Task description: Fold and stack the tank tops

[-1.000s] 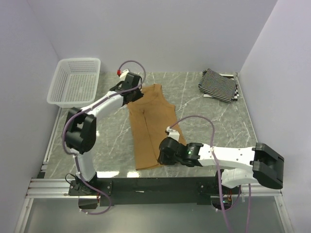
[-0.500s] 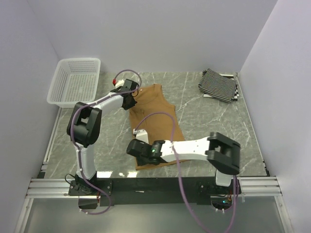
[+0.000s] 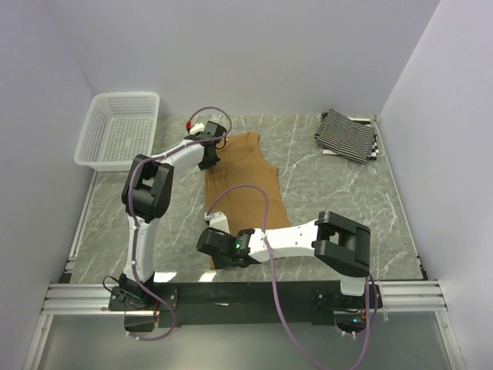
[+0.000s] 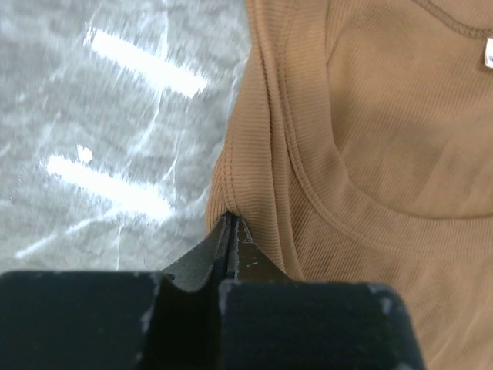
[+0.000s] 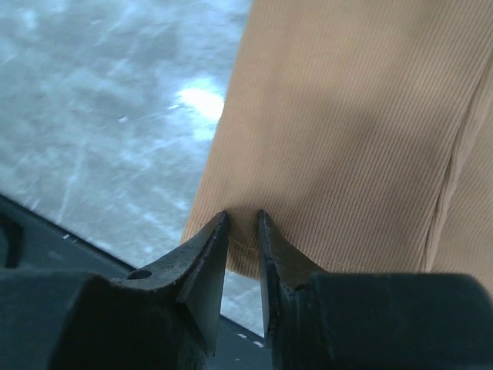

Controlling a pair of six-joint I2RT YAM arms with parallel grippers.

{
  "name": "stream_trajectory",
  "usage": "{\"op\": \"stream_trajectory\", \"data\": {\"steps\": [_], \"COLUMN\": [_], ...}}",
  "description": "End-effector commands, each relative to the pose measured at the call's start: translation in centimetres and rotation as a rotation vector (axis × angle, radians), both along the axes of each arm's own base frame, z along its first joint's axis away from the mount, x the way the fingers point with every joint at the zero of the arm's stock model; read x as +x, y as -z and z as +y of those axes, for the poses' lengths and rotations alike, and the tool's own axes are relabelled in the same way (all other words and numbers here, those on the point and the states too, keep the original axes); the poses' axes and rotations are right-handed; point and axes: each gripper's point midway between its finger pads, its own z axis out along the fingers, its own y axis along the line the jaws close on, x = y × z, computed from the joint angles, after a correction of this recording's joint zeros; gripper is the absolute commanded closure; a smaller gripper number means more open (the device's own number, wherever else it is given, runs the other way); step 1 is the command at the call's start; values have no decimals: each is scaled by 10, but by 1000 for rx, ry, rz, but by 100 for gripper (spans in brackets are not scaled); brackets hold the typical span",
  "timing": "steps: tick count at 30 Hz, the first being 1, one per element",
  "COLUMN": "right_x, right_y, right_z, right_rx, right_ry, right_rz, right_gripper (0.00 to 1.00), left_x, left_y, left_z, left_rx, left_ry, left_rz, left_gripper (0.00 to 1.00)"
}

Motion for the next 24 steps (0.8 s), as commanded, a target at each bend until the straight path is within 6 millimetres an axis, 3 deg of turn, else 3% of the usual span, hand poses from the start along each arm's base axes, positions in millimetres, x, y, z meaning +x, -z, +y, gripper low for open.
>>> {"op": "stream_trajectory", "data": {"steps": [1, 5, 12, 15, 18, 19, 20, 22, 23, 24], "right_x": [-38, -46, -25, -7, 9, 11, 17, 33, 30, 43], "right_y": [14, 3, -19, -45, -76, -78, -86, -112, -104, -117], "right_z": [-2, 20, 60, 76, 82, 78, 76, 59, 55, 45], "right_rx": [-2, 71, 169, 246, 317, 323, 348, 417, 406, 438], "right_ry": [-99, -134, -46, -37, -22, -15, -1, 48, 44, 75], "right_rz": [101, 146, 164, 123, 73, 66, 54, 24, 35, 25], "right_gripper": [70, 70, 67, 59, 56, 55, 55, 53, 53, 53], "left_x": [7, 12, 23, 31, 34, 37, 37, 35, 34, 32], "left_y": [14, 10, -17, -47, -92, -117, -129, -162, -171, -178], "left_z": [14, 18, 14, 0, -14, -18, -20, -23, -22, -22], "left_rx": [105, 150, 154, 84, 4, -27, -44, -106, -112, -141], "left_ry": [6, 6, 59, 111, 173, 188, 194, 201, 201, 190], "left_rz": [33, 31, -26, -94, -181, -235, -258, -319, -340, -350], "left_gripper": [99, 98, 89, 80, 69, 66, 65, 62, 62, 62]}}
